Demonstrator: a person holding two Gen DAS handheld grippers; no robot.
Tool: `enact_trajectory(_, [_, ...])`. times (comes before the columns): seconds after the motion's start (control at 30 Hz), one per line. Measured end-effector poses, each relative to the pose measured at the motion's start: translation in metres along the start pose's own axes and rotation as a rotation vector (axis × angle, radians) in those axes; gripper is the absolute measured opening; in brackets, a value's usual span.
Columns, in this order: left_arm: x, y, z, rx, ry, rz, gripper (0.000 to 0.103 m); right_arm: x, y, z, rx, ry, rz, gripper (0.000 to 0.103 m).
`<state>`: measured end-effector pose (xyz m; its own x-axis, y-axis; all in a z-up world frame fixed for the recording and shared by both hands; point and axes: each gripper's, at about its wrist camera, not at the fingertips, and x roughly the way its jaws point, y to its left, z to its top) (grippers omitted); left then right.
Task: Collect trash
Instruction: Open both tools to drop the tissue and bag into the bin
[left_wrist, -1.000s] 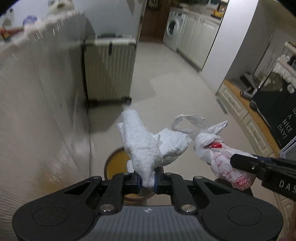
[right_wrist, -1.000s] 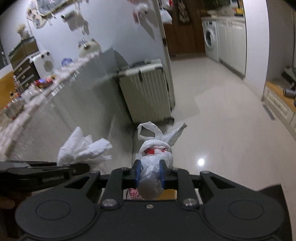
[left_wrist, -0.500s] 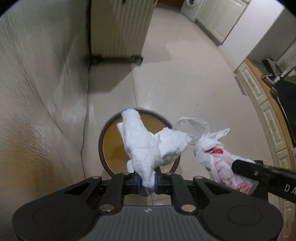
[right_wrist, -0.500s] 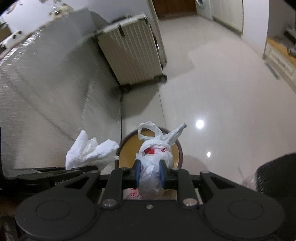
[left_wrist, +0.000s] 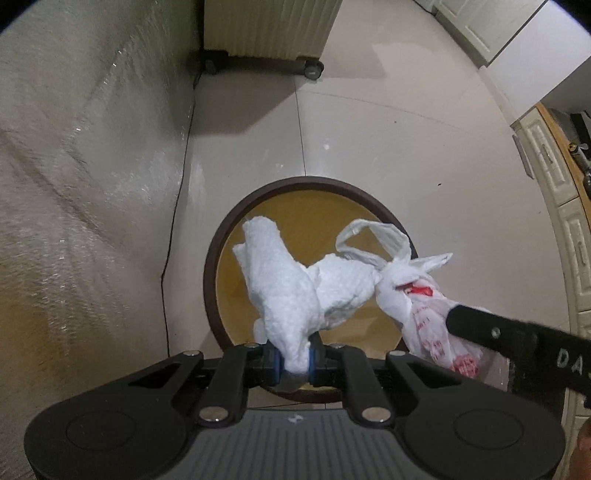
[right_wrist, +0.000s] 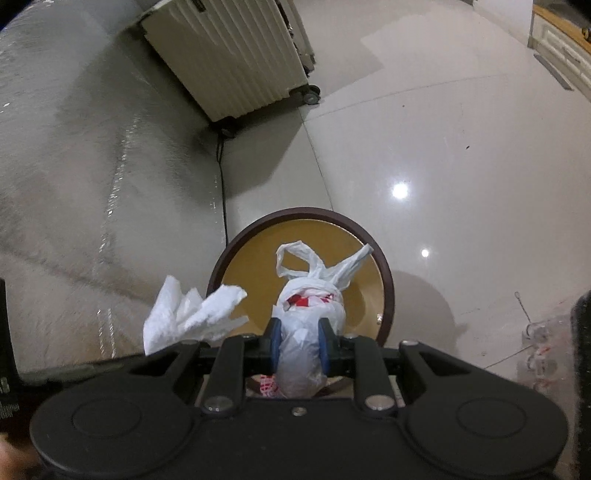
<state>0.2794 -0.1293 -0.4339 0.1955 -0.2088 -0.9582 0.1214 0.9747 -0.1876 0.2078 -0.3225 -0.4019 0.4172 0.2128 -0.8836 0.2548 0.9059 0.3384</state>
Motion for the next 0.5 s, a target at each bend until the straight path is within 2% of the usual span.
enact_trajectory(0.17, [0.014, -0.009, 0.009, 0.024, 0.003, 0.018, 0.015, 0.018, -0.006, 0.013, 0.034, 0.015, -0.021, 0.022])
enact_trajectory(0.33, [0.016, -0.014, 0.021, 0.038, -0.042, 0.037, 0.019, 0.025, -0.01, 0.025, 0.049, -0.008, -0.022, 0.023])
enact_trajectory(0.4, [0.018, -0.015, 0.024, 0.047, -0.036, 0.046, 0.03, 0.027, -0.01, 0.03, 0.049, -0.017, -0.02, 0.023])
enact_trajectory(0.47, [0.019, -0.013, 0.023, 0.046, -0.021, 0.05, 0.05, 0.028, -0.01, 0.034, 0.044, -0.021, -0.015, 0.028])
enact_trajectory(0.5, [0.02, -0.011, 0.021, 0.046, -0.017, 0.057, 0.054, 0.029, -0.01, 0.035, 0.043, -0.017, -0.01, 0.032])
